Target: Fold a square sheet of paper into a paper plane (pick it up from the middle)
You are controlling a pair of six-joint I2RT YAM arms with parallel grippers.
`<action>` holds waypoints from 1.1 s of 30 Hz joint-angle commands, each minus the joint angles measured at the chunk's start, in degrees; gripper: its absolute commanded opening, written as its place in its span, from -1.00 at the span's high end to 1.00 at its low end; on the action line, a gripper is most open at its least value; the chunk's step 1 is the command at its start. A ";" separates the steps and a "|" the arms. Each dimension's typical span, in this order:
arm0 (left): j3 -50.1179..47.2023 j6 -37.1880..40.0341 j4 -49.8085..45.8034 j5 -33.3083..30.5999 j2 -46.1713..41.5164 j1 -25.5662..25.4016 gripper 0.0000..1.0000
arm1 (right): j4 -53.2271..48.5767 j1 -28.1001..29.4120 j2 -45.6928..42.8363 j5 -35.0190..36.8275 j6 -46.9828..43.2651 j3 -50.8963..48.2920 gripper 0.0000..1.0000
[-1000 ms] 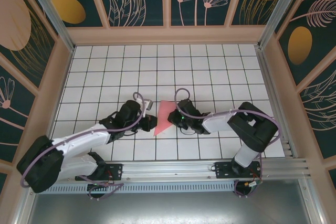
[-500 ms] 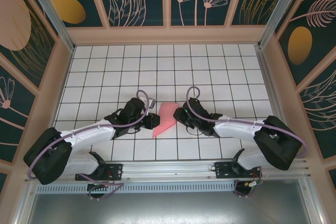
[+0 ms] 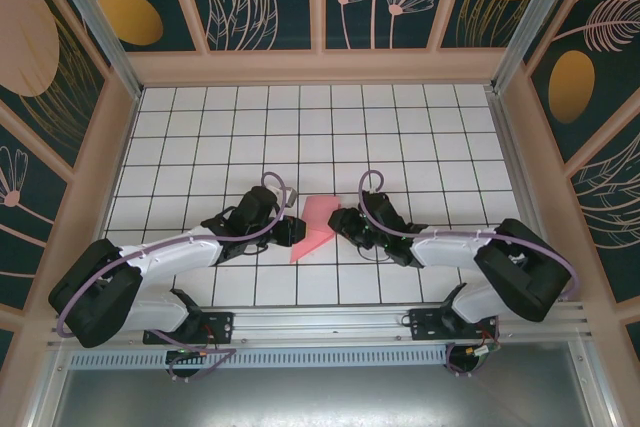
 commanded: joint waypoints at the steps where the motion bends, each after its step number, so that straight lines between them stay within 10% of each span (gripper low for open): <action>1: 0.61 1.04 0.75 1.29 -1.05 0.36 0.53 | 3.47 -1.27 2.13 -2.62 -1.18 1.58 0.18; 11: -0.14 1.22 1.59 3.32 -2.54 0.21 0.37 | 9.24 -3.73 8.34 -10.04 -3.84 3.60 0.19; 33: 6.91 5.77 -10.76 -32.89 9.26 -19.83 -0.06 | 7.54 -7.40 12.48 -16.03 -7.13 8.90 0.22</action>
